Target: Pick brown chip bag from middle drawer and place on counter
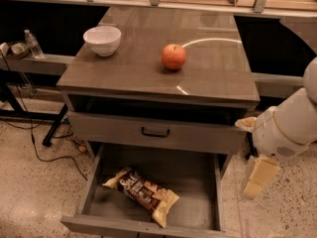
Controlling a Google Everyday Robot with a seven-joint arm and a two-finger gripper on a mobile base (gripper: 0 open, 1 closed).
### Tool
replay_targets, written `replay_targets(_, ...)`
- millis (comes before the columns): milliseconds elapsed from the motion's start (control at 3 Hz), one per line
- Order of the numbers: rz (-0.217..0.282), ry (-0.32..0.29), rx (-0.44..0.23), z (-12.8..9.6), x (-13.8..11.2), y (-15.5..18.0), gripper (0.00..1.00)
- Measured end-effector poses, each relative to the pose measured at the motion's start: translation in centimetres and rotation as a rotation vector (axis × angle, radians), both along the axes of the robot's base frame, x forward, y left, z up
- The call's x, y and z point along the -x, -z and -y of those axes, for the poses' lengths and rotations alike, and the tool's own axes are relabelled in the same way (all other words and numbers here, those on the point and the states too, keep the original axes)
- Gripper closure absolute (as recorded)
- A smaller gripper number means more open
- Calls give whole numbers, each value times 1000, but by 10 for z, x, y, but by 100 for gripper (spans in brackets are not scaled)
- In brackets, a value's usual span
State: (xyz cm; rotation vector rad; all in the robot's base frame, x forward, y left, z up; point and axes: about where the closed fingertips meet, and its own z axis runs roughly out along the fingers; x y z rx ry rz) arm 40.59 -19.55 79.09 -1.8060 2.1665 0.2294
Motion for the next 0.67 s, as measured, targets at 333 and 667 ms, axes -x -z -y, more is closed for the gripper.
replay_targets(333, -30, -13, -61, -24, 20, 36, 0)
replay_targets(667, -30, -13, -61, -24, 20, 36, 0)
